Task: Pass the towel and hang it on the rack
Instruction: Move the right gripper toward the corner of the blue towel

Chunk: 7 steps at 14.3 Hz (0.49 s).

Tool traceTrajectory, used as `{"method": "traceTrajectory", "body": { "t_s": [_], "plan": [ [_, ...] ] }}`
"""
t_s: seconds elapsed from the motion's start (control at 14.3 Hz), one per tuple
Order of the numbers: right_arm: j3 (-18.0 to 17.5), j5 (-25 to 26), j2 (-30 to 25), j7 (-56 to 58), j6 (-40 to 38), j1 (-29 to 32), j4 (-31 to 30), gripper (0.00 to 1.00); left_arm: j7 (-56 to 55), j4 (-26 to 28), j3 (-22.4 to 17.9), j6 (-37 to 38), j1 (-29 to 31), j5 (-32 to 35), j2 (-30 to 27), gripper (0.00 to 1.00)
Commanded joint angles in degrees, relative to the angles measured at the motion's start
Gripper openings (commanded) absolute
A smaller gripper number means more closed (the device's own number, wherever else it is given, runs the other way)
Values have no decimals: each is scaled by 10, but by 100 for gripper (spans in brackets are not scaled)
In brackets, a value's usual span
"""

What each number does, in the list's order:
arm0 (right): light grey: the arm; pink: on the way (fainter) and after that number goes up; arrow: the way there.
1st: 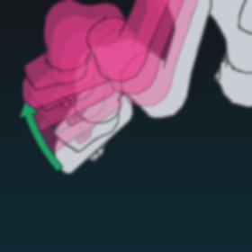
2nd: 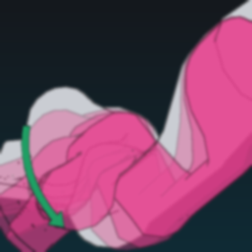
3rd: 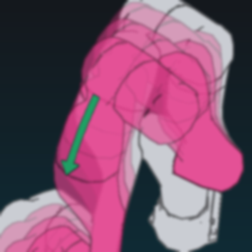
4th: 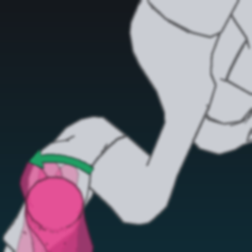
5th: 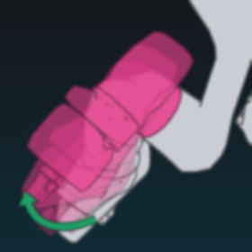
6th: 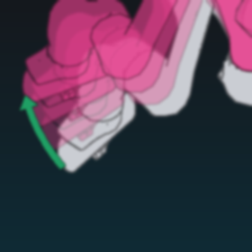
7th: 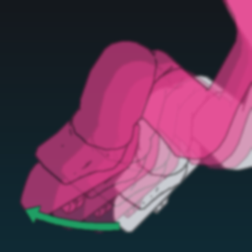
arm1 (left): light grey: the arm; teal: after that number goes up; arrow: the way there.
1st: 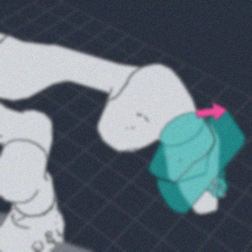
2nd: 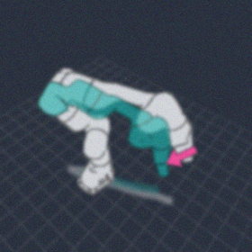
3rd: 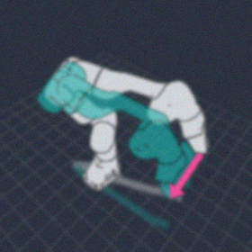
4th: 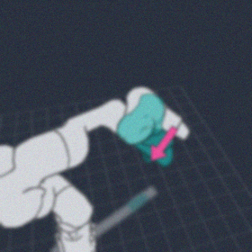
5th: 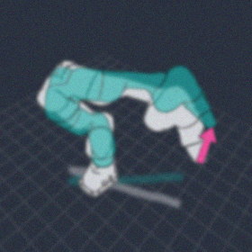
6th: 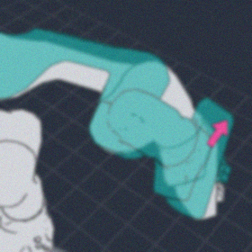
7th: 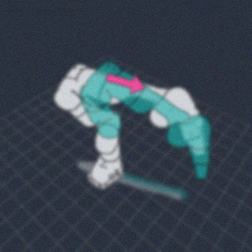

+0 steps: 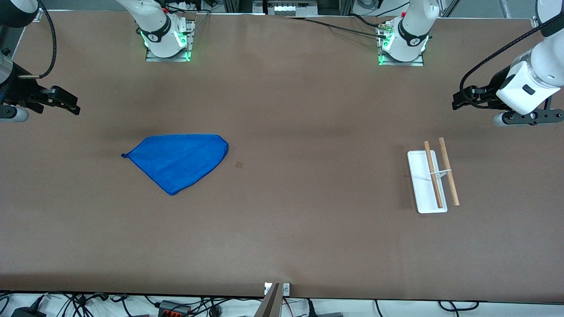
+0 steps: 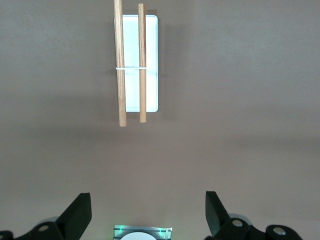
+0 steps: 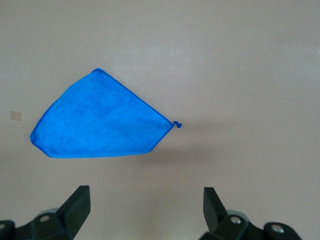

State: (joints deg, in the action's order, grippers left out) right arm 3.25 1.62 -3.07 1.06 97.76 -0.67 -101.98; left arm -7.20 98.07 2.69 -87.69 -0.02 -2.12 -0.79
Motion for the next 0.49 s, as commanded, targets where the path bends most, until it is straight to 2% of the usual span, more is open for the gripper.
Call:
{"method": "traceTrajectory", "body": {
  "t_s": [0.0, 0.42],
  "plan": [
    [5, 7, -14, 9, 9, -6, -10, 100, 8, -20, 1, 16, 4, -7, 7, 100],
    [6, 2, -14, 8, 11, -6, -11, 100, 3, -24, 5, 22, 2, -4, 10, 100]
  ]
}}
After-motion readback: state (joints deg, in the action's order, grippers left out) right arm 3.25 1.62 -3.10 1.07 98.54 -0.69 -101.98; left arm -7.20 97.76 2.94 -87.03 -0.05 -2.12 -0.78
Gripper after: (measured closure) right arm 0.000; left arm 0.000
